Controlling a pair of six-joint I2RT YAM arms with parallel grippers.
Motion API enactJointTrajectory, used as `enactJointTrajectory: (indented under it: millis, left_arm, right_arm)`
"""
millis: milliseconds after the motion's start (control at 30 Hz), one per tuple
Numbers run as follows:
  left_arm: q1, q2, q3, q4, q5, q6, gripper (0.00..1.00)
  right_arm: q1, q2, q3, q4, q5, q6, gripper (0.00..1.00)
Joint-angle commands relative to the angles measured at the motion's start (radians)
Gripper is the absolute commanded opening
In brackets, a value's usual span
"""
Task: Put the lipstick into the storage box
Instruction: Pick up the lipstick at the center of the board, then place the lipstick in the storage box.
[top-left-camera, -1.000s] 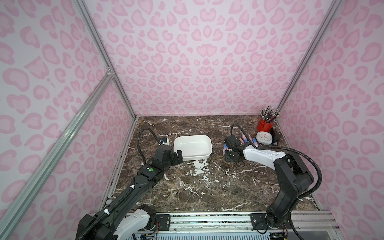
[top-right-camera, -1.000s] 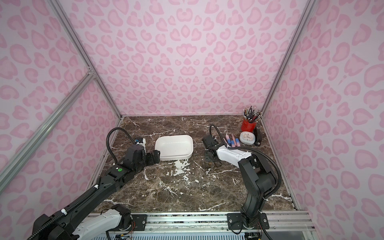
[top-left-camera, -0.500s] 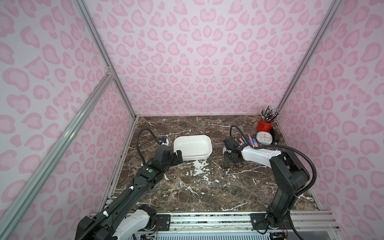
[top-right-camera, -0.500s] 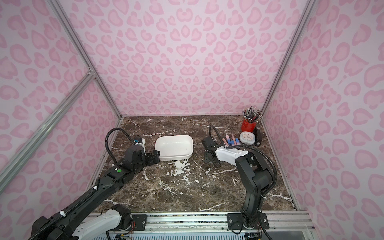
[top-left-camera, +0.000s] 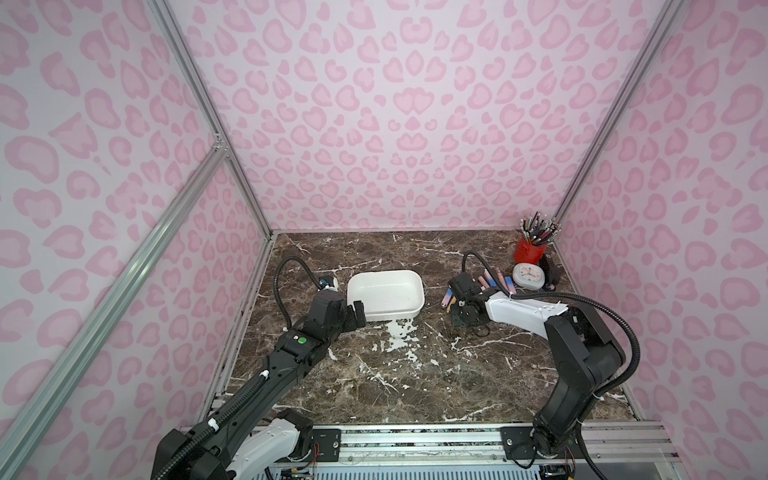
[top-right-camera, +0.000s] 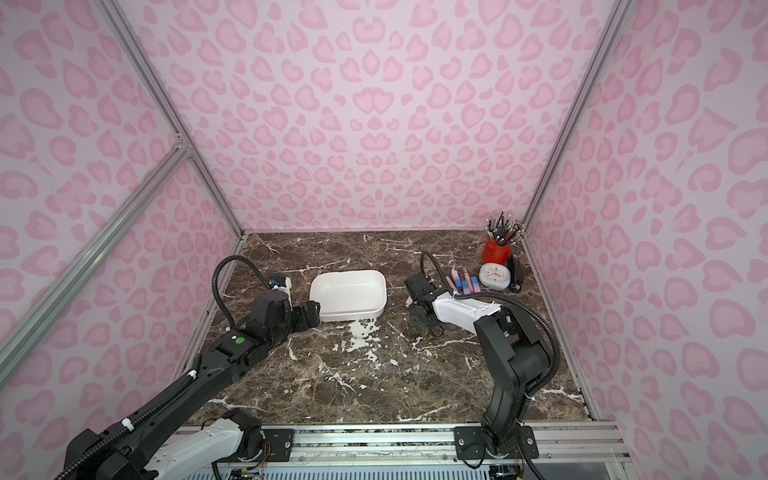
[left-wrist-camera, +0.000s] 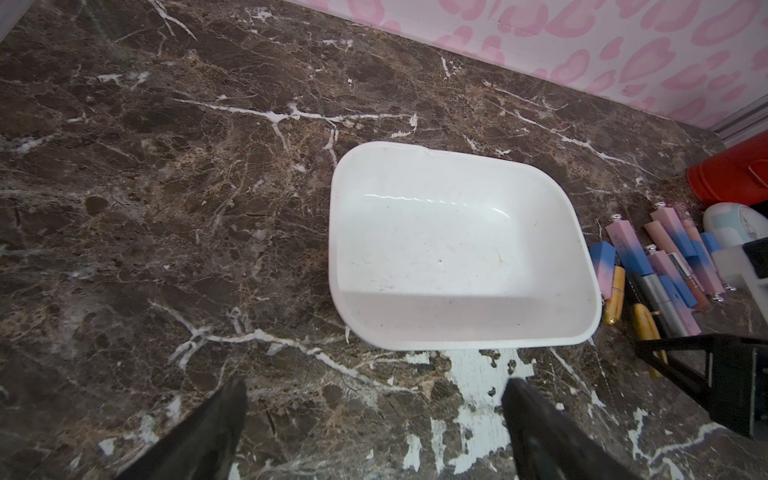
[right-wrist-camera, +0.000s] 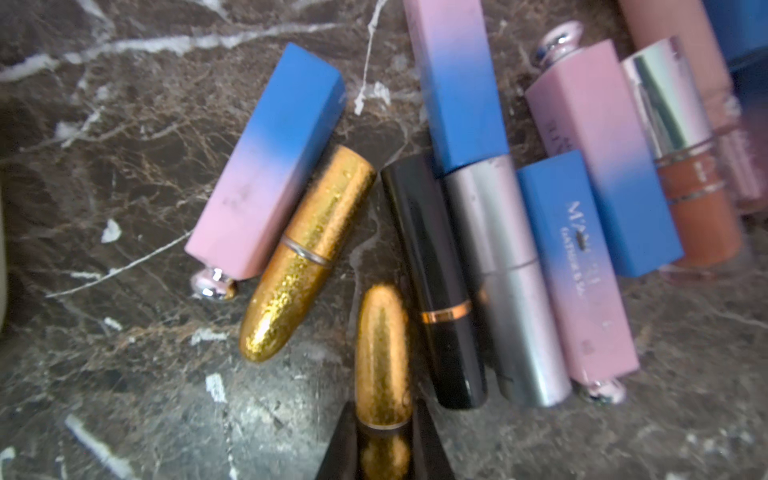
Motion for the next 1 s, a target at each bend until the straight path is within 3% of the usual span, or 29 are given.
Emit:
enactJointTrajectory:
  millis: [0,167,433,733,967]
  left_arm:
    - [0.000,0.001,0.003,0.011,0.004,-0.009,0.98]
    - [0.001,-0.001,0.004,0.009,0.002,-0.010,0.98]
    - [0.000,-0.024,-0.007,-0.004,-0.017,-0.011,0.98]
    - [0.001,-0.073,-0.035,-0.011,-0.035,-0.019,0.98]
    - [0.001,-0.110,-0.072,0.000,-0.022,-0.041,0.98]
  right_arm:
    - [0.004,-0.023,-0.005,-0.039,0.012,0.005,0.12]
    - [0.015,-0.062,0.045,-0.085,0.015,-0.005,0.12]
    - [0.075,-0.030,0.252,-0.166,0.017,-0.025,0.12]
    - [0.161,0.184,0.603,-0.218,-0.030,-0.058,0.12]
    - [0.206,0.373,0.789,-0.239,-0.074,-0.071,0.12]
